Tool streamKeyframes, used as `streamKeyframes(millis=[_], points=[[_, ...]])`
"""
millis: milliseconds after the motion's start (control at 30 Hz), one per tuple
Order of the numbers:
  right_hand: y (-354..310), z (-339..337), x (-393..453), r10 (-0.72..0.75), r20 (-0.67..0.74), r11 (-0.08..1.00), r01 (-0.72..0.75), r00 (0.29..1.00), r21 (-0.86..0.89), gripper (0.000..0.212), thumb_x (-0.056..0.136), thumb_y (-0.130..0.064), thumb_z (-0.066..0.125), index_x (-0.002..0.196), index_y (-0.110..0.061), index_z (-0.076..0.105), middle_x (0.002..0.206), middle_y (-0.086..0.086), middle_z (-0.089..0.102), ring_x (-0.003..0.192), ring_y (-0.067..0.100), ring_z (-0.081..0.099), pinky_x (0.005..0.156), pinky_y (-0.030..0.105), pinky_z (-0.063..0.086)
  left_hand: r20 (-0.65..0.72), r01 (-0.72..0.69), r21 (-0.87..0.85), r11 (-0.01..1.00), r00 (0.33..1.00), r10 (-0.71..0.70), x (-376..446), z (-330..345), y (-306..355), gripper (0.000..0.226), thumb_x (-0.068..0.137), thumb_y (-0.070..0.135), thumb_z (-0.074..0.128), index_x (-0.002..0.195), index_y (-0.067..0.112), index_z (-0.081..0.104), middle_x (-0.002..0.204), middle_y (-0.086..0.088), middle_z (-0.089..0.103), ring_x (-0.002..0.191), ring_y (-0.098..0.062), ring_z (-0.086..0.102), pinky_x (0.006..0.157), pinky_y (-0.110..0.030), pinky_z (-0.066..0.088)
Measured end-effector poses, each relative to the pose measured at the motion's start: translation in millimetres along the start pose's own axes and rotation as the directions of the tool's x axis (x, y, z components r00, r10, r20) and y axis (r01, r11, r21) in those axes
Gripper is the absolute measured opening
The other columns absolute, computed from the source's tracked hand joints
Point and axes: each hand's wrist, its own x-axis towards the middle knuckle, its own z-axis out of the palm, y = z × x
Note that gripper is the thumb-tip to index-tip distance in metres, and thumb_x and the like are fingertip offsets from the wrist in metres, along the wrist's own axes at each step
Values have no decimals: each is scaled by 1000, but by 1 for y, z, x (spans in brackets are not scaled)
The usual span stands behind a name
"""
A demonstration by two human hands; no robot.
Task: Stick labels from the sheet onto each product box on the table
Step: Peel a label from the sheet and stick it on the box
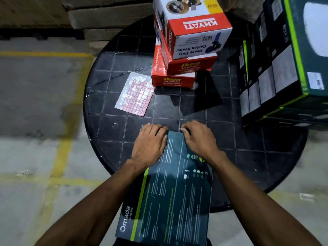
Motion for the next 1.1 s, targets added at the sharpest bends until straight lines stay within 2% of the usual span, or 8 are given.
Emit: streamKeyframes(millis=[233,300,433,633,767,833,933,1100], points=[[-4,9,6,-12,28,1000,12,1000,0,23,99,-26,48,106,-19,69,102,2,65,92,24,61,81,38,50,-64,56,-88,995,996,-61,9,-1,-2,29,98,35,35,103,23,62,95,4,60,90,-18,53,88,-33,32],[0,13,4,-13,-14,999,14,1000,45,21,98,-24,51,105,-17,69,99,3,65,90,24,61,79,38,50,-48,76,-109,991,996,-82,12,0,-3,28,98,36,35,100,25,60,93,6,57,88,-16,51,87,-33,31],[1,24,-4,22,-154,997,-10,988,81,15,97,-22,55,102,-18,69,94,-1,65,85,20,60,68,29,42,-42,82,-88,993,995,-86,13,1,-3,25,98,36,35,96,26,58,91,6,55,86,-17,50,86,-35,31],[-7,32,-4,68,-240,994,-45,968,101,14,95,-19,56,101,-17,69,94,-2,66,81,19,61,68,27,39,39,183,-204,962,983,-178,21,-3,-3,13,94,35,46,90,30,58,89,9,55,90,-14,48,87,-29,23],[-6,32,-5,76,-263,991,-45,962,124,13,95,-18,56,100,-15,69,94,-1,65,82,20,61,67,30,45,163,262,-261,929,961,-225,30,-9,-6,5,94,32,56,90,32,58,91,14,53,94,-9,44,85,-24,16],[-6,30,-5,78,-249,988,-41,965,150,13,95,-18,57,100,-14,69,95,-1,66,83,20,61,69,33,49,135,225,-218,950,971,-199,29,-7,-6,8,95,32,51,89,31,56,89,12,52,91,-12,45,85,-28,20],[-3,23,-4,38,-166,992,-17,985,126,13,94,-16,59,101,-12,70,95,1,66,85,19,61,74,34,50,25,127,-84,988,992,-126,20,-1,-3,20,96,35,33,87,25,48,82,8,41,79,-17,44,79,-34,24],[-4,11,5,3,1,1000,-3,1000,22,18,95,-21,55,104,-14,69,101,3,65,92,25,61,82,39,50,13,125,-77,989,992,-125,21,2,-2,25,96,37,26,87,25,46,83,8,42,79,-14,42,80,-34,25]])
